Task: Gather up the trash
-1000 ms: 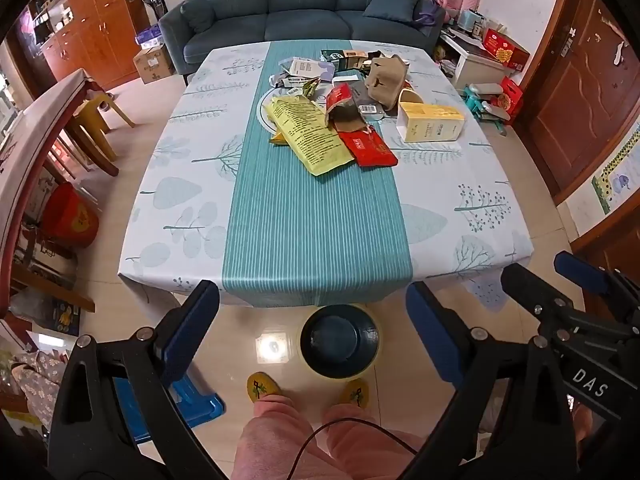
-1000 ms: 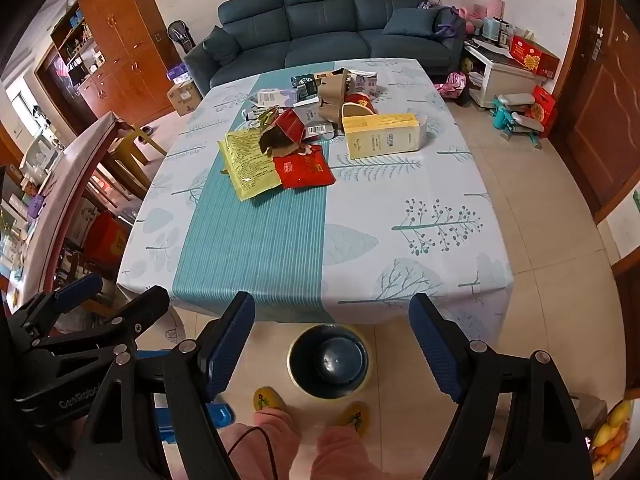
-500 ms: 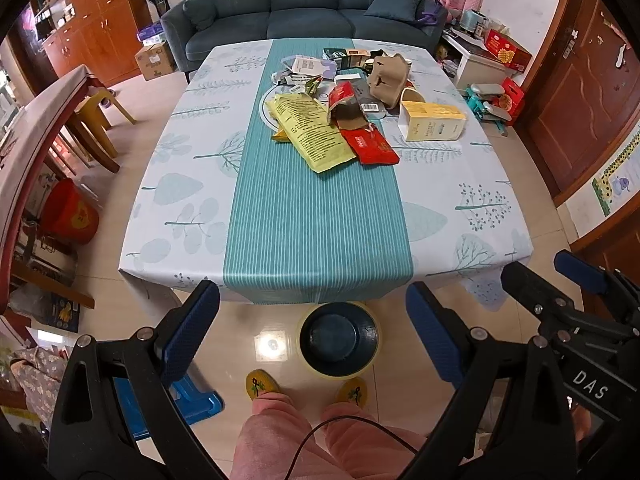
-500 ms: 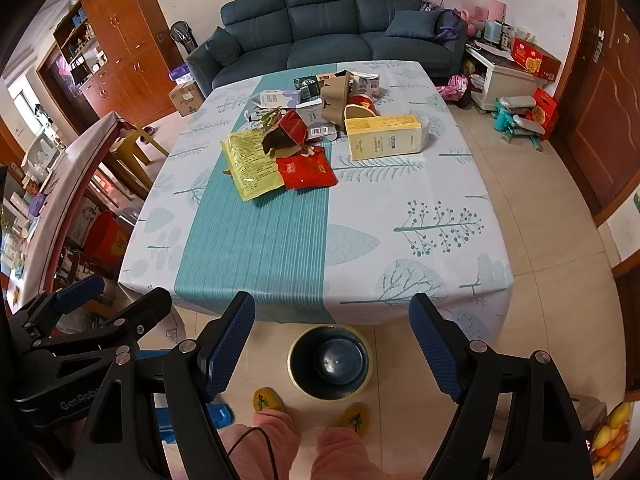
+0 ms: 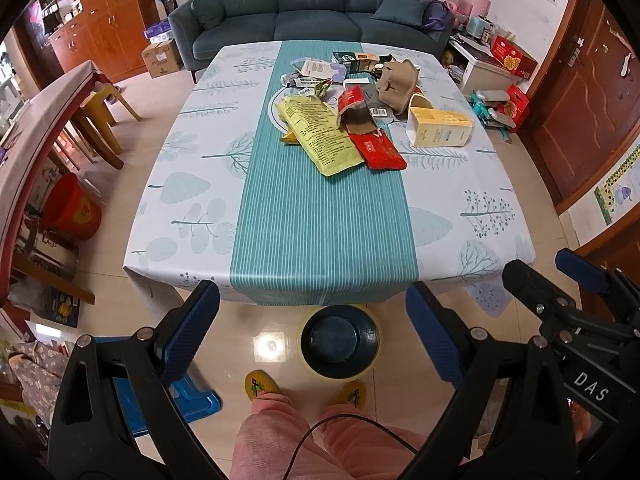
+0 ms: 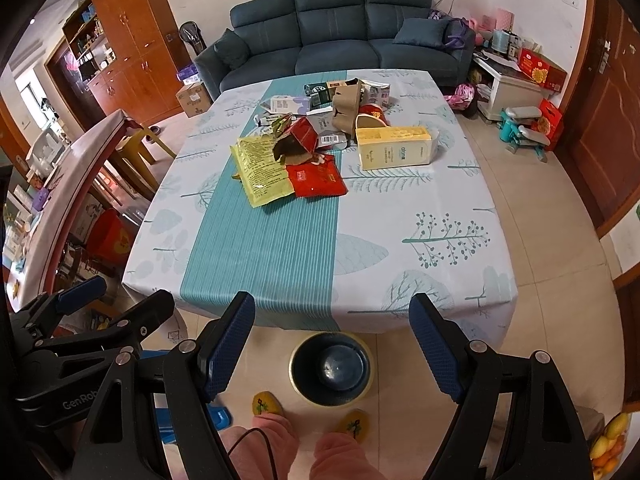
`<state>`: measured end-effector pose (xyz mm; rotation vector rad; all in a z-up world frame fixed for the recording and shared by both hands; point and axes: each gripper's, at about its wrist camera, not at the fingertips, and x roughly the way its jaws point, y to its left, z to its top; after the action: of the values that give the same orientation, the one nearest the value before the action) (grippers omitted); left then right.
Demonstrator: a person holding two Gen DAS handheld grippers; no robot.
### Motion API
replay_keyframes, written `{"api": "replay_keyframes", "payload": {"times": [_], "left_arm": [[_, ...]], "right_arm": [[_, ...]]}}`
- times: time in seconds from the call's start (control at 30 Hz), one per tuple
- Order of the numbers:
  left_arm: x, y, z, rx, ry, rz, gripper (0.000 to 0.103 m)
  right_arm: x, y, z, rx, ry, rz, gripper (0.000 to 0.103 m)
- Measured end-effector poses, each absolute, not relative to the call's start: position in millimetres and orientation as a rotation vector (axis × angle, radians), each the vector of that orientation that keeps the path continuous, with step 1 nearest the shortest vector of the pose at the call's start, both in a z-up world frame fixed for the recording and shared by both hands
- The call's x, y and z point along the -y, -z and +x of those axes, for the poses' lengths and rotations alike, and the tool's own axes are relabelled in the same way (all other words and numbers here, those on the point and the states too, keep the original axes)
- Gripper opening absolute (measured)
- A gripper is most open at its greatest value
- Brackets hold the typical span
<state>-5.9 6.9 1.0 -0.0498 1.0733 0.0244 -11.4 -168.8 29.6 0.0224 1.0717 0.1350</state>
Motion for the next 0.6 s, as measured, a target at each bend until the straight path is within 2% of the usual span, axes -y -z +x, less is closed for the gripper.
{"api": "replay_keyframes", "payload": {"times": [0.6], "left_arm": [[-1.5, -8.0, -8.6, -1.053, -0.038, -0.044, 0.093]], "right_arm": [[170.3, -35.4, -9.9, -1.063, -0.14, 0.027, 0.081]]}}
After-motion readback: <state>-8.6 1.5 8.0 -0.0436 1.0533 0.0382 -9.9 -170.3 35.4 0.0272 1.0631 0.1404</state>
